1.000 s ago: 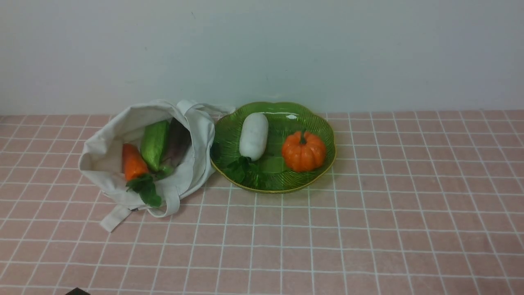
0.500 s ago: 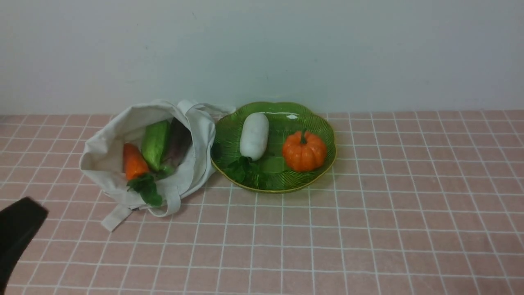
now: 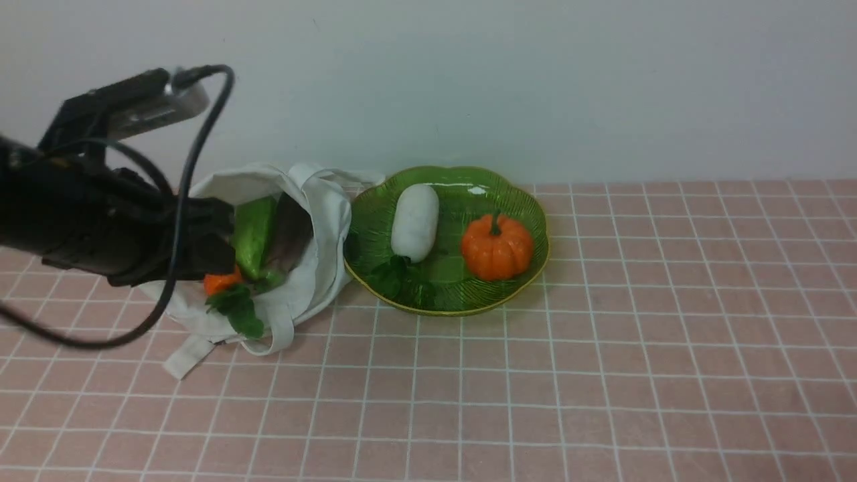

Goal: Take vegetables from bag on pink coffee tablecloth place on plate.
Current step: 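Reach into the cloth bag toward a vegetable inside it with the left gripper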

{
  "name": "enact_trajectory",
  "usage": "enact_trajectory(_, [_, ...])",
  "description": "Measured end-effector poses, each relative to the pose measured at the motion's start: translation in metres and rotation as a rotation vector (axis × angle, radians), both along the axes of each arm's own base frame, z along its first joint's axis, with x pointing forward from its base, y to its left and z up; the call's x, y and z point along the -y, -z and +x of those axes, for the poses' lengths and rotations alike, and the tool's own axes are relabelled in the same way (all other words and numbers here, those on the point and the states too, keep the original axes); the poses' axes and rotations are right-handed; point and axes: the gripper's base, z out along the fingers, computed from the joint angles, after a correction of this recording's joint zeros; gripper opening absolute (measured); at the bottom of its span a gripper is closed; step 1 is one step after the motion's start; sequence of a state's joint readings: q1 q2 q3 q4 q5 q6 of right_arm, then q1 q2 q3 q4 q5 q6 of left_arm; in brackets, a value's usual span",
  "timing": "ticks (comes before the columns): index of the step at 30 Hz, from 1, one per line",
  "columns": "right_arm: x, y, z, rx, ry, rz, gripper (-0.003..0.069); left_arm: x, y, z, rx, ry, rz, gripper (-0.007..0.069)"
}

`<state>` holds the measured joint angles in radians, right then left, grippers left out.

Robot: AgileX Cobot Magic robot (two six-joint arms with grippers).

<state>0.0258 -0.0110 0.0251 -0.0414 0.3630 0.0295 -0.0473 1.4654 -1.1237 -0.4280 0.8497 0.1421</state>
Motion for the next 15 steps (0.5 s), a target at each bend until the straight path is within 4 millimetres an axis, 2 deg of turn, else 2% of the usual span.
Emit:
enact_trajectory(2, [0.0, 0.0, 0.0, 0.0, 0.0, 0.0, -0.0015, -0.004, 0.012, 0.025, -0.074, -0.022, 0.061, 0.0334])
enact_trajectory(4, [0.0, 0.0, 0.0, 0.0, 0.0, 0.0, -0.0015, -0.006, 0.018, 0.035, -0.1, -0.04, 0.084, 0.0357])
enact_trajectory(6, [0.0, 0.0, 0.0, 0.0, 0.0, 0.0, -0.0015, -0.01, 0.033, 0.063, -0.146, -0.088, 0.132, 0.04])
enact_trajectory(7, [0.0, 0.0, 0.0, 0.0, 0.0, 0.0, -0.0015, -0.011, 0.037, 0.066, -0.158, -0.093, 0.14, 0.0402])
enact_trajectory(8, [0.0, 0.0, 0.0, 0.0, 0.0, 0.0, -0.0015, -0.011, 0.047, 0.082, -0.172, -0.111, 0.163, 0.0419])
enact_trajectory(9, [0.0, 0.0, 0.0, 0.0, 0.0, 0.0, -0.0015, -0.011, 0.048, 0.084, -0.174, -0.111, 0.167, 0.0419])
enact_trajectory(10, [0.0, 0.0, 0.0, 0.0, 0.0, 0.0, -0.0015, -0.01, 0.062, 0.098, -0.199, -0.115, 0.199, 0.0427])
enact_trajectory(11, [0.0, 0.0, 0.0, 0.0, 0.0, 0.0, -0.0015, -0.009, 0.062, 0.1, -0.196, -0.117, 0.2, 0.0427])
enact_trajectory(15, [0.0, 0.0, 0.0, 0.0, 0.0, 0.0, -0.0015, -0.005, 0.09, 0.12, -0.242, -0.127, 0.259, 0.0429])
